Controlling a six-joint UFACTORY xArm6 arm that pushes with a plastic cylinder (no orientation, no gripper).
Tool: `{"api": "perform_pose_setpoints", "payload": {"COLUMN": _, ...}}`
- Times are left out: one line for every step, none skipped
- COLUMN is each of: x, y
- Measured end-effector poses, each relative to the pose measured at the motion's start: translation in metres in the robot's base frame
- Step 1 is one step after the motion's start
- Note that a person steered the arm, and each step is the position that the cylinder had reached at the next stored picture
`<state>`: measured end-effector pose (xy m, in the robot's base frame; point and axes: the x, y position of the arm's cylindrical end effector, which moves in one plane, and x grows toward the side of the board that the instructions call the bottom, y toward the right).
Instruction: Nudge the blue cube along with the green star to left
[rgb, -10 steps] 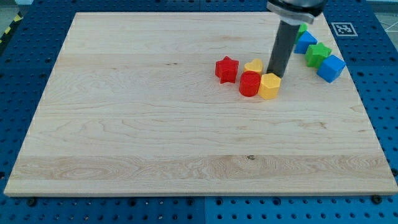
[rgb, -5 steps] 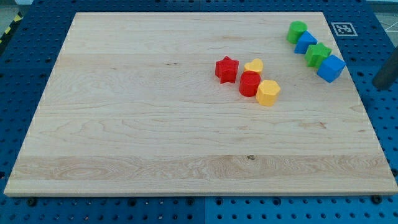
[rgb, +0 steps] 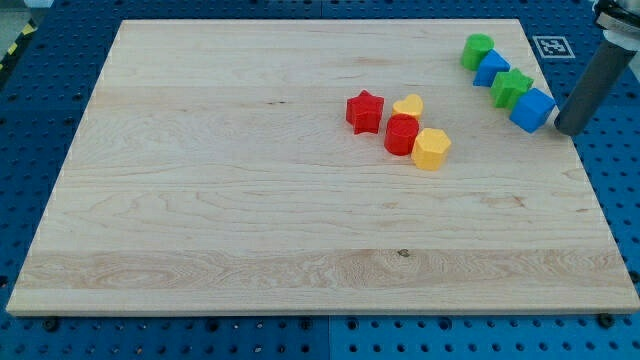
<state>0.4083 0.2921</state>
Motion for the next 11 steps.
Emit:
{"api": "perform_pose_setpoints", "payload": {"x": 0.0, "y": -0.011}}
{"api": "perform_pose_setpoints", "payload": {"x": 0.0, "y": -0.023}}
{"api": "perform_pose_setpoints", "payload": {"x": 0.0, "y": -0.025}}
{"api": "perform_pose_setpoints", "payload": {"x": 0.0, "y": -0.02}}
{"api": "perform_pose_setpoints", "payload": {"x": 0.0, "y": -0.02}}
{"api": "perform_pose_setpoints", "payload": {"x": -0.002, "y": -0.02}}
{"api": "perform_pose_setpoints", "payload": {"x": -0.002, "y": -0.022}}
{"api": "perform_pose_setpoints", "payload": {"x": -0.002, "y": -0.028}}
{"api": "perform_pose_setpoints", "payload": {"x": -0.002, "y": -0.043}}
{"api": "perform_pose_setpoints", "payload": {"x": -0.001, "y": -0.053}}
{"api": "perform_pose_setpoints", "payload": {"x": 0.026, "y": -0.053}}
